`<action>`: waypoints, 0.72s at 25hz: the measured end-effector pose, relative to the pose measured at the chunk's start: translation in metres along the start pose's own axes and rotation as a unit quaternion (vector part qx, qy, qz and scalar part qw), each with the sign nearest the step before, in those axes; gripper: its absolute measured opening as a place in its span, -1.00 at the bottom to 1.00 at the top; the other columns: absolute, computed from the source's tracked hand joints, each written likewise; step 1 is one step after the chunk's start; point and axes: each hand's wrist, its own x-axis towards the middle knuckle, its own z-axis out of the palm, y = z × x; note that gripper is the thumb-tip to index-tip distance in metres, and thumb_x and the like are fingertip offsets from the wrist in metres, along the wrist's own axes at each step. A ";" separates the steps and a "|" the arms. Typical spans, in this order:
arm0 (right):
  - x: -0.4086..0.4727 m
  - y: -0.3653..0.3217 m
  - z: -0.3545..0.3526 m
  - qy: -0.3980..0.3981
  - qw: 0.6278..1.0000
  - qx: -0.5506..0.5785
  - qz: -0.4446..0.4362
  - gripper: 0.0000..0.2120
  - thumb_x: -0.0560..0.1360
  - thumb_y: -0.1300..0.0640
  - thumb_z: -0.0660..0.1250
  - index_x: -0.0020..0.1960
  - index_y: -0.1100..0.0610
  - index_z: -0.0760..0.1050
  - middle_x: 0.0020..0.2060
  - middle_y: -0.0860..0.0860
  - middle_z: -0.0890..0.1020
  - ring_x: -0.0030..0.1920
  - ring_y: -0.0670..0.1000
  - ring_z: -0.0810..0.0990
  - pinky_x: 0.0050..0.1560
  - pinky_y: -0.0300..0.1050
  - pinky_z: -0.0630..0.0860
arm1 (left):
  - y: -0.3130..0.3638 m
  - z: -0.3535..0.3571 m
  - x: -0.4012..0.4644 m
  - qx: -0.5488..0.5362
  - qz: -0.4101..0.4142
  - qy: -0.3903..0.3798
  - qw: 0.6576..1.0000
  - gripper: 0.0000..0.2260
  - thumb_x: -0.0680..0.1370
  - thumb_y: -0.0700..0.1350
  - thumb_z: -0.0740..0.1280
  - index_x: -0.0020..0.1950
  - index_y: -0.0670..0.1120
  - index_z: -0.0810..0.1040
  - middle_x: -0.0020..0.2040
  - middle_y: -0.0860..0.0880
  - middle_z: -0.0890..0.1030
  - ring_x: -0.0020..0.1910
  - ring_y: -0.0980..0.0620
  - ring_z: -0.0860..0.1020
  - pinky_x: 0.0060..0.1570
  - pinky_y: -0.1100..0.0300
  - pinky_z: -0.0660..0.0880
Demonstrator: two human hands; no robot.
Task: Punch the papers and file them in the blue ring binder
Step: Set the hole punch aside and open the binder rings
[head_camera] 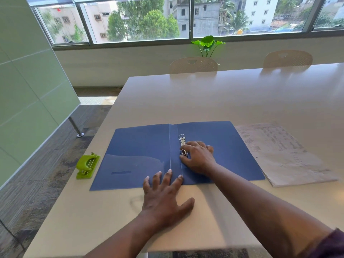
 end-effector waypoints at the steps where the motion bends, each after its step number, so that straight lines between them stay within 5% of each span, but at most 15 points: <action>1: -0.004 0.000 0.002 0.013 1.000 0.010 -0.003 -0.62 0.60 -0.18 0.22 0.37 -0.14 0.52 0.44 -0.11 0.48 0.49 0.04 0.32 0.30 0.12 0.20 | 0.000 -0.003 0.001 0.004 0.008 0.005 1.000 -0.27 0.42 0.51 -0.04 0.52 0.22 0.23 0.55 0.04 0.21 0.55 -0.09 0.09 0.50 -0.22 -0.07; 4: -0.015 0.000 0.008 0.040 0.998 0.041 0.000 -0.70 0.59 -0.15 0.24 0.26 -0.13 0.57 0.38 -0.14 0.53 0.45 0.02 0.36 0.26 0.11 0.21 | -0.002 -0.014 0.015 -0.010 0.033 0.044 0.998 -0.45 0.43 0.43 0.01 0.22 0.15 0.45 0.21 0.08 0.39 0.32 -0.03 0.32 0.36 -0.05 0.17; 6: -0.021 0.000 0.010 0.045 0.998 0.053 0.004 -0.73 0.58 -0.14 0.25 0.22 -0.12 0.58 0.36 -0.16 0.54 0.43 0.00 0.37 0.25 0.10 0.22 | -0.005 -0.016 0.031 -0.043 0.036 0.057 0.997 -0.54 0.45 0.35 0.03 0.15 0.12 0.46 0.17 0.08 0.43 0.25 -0.03 0.37 0.24 -0.01 0.26; 13: -0.045 -0.005 0.015 0.051 0.997 0.057 -0.003 -0.76 0.62 -0.12 0.24 0.23 -0.13 0.55 0.37 -0.17 0.52 0.44 -0.02 0.35 0.28 0.08 0.21 | -0.016 -0.017 0.087 -0.101 0.021 0.058 0.993 -0.53 0.51 0.14 0.18 0.39 0.02 0.39 0.38 -0.01 0.44 0.36 -0.10 0.35 0.32 -0.01 0.29; 18: -0.060 -0.005 0.014 0.041 0.998 0.054 -0.017 -0.74 0.63 -0.08 0.20 0.27 -0.13 0.53 0.40 -0.16 0.51 0.46 -0.02 0.34 0.31 0.08 0.23 | -0.023 -0.017 0.104 -0.116 0.049 -0.002 0.992 -0.27 0.49 0.21 0.18 0.63 -0.03 0.19 0.65 -0.07 0.15 0.64 -0.07 0.04 0.58 -0.02 0.00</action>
